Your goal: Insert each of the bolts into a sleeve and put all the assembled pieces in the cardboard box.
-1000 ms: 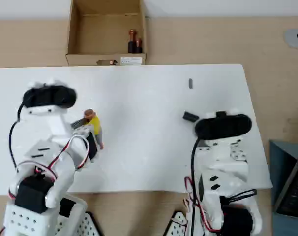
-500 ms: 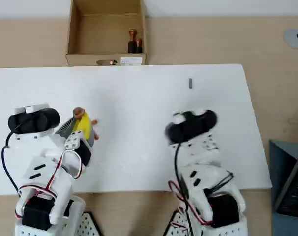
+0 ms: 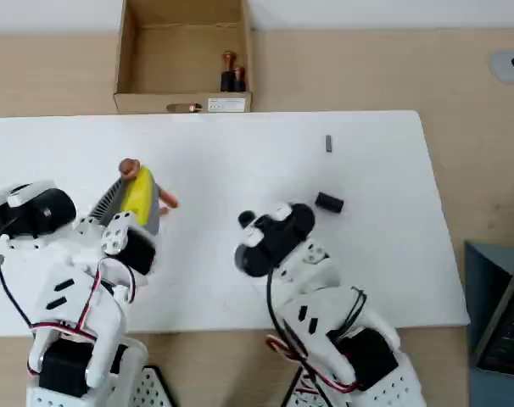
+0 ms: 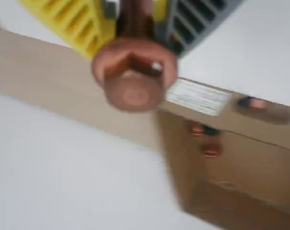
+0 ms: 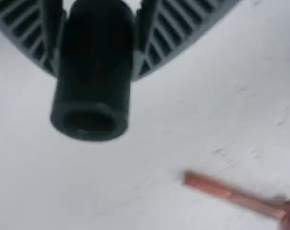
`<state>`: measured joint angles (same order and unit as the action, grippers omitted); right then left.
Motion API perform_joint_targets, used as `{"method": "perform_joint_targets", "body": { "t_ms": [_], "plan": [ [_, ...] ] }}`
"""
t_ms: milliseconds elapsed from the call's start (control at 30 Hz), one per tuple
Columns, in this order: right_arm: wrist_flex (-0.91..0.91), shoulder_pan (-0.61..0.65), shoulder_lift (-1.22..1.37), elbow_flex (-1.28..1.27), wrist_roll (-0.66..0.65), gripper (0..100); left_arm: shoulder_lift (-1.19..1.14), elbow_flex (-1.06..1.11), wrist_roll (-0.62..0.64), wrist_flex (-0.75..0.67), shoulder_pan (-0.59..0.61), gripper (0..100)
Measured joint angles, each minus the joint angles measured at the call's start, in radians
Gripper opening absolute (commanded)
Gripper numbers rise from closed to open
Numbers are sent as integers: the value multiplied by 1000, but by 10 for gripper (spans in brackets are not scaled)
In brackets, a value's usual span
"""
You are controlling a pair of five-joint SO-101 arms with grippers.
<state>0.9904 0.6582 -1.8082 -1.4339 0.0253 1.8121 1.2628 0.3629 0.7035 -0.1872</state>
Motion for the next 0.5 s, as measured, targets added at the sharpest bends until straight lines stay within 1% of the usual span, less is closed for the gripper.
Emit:
{"method": "perform_joint_targets", "body": {
  "t_ms": [233, 367, 500],
  "plan": [
    [-5, 95, 0, 0, 0, 9, 2, -43, 68, -2, -135, 2],
    [-49, 115, 0, 0, 0, 9, 2, -44, 74, -2, -186, 2],
    [-75, 118, 0, 0, -48, 9, 2, -44, 74, 14, -230, 2]
  ]
}}
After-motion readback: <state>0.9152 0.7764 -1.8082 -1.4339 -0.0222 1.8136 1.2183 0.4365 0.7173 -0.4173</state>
